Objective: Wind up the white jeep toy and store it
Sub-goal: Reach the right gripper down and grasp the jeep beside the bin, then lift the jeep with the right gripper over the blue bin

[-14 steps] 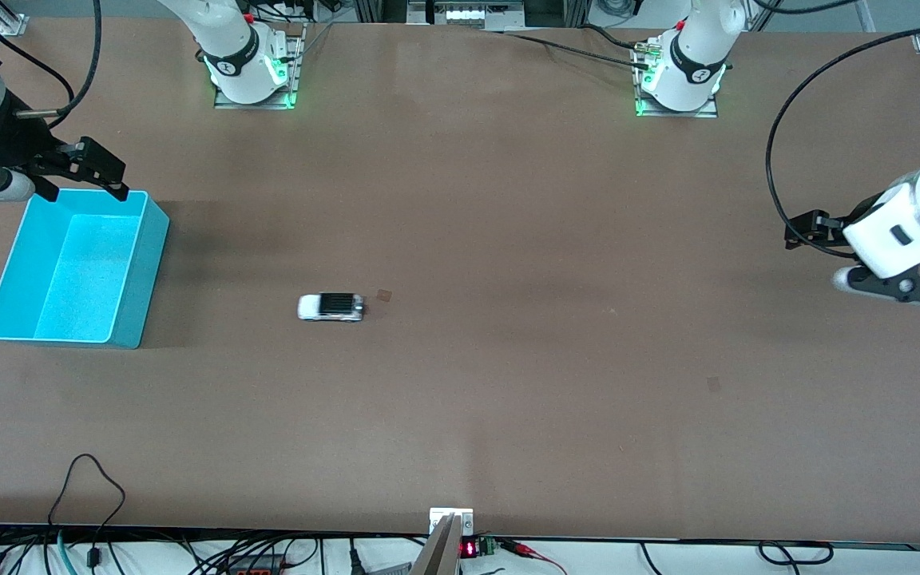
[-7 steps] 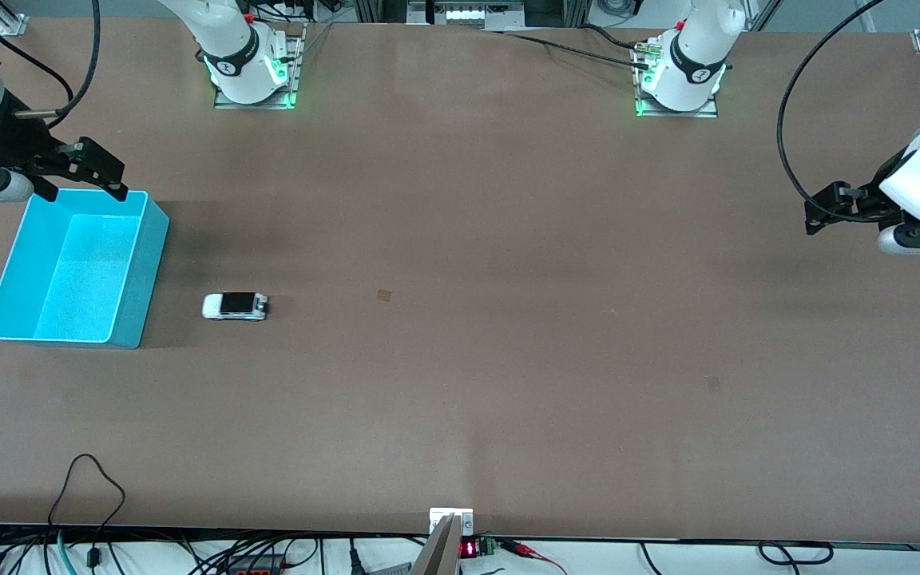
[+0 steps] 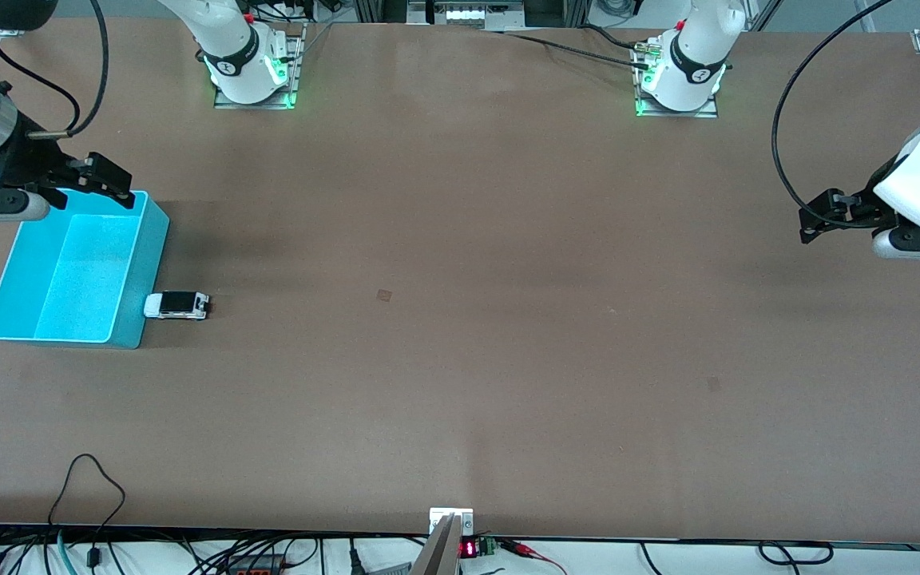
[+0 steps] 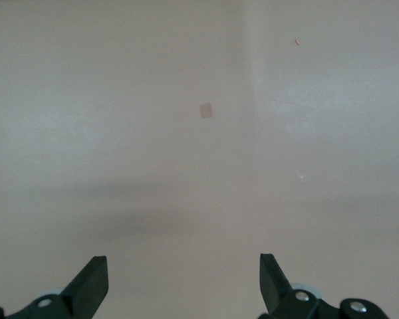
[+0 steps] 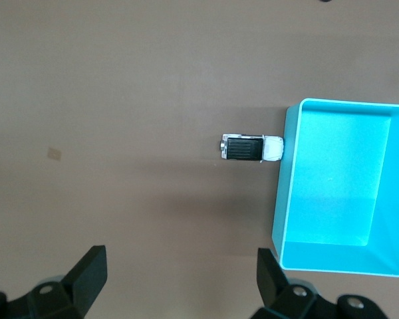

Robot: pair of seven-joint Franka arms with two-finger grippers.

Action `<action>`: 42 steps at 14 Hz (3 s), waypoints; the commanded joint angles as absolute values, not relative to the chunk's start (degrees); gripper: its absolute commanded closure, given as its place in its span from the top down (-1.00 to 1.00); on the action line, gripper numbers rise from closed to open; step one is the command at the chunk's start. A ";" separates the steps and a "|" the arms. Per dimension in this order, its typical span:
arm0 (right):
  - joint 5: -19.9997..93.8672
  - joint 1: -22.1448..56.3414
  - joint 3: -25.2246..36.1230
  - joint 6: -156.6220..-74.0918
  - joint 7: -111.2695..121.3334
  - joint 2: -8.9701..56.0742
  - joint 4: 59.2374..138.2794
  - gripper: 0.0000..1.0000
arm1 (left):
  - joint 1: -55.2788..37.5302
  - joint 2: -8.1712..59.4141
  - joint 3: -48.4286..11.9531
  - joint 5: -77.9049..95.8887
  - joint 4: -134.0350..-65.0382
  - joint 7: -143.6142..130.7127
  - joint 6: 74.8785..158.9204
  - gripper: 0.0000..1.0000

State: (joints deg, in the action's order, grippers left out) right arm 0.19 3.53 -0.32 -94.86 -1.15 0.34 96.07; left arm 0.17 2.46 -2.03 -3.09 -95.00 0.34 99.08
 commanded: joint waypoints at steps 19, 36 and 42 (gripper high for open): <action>-5.98 -1.23 -0.35 -120.82 66.32 22.23 105.99 1.00 | -0.97 0.62 -3.16 -1.05 -94.04 -3.08 94.22 1.00; -5.89 -5.36 -0.44 -144.31 79.53 25.66 119.44 1.00 | -1.06 1.32 -6.15 -1.76 -91.93 -3.34 93.34 1.00; -5.71 -5.45 -0.53 -145.55 83.06 26.10 119.36 -0.70 | -1.05 1.23 -6.24 -1.67 -91.85 -3.43 92.73 1.00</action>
State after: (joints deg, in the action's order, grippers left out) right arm -5.48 -4.60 0.17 -144.25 81.74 26.20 118.57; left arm -0.99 1.02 -6.06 -1.93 -93.22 -2.98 94.18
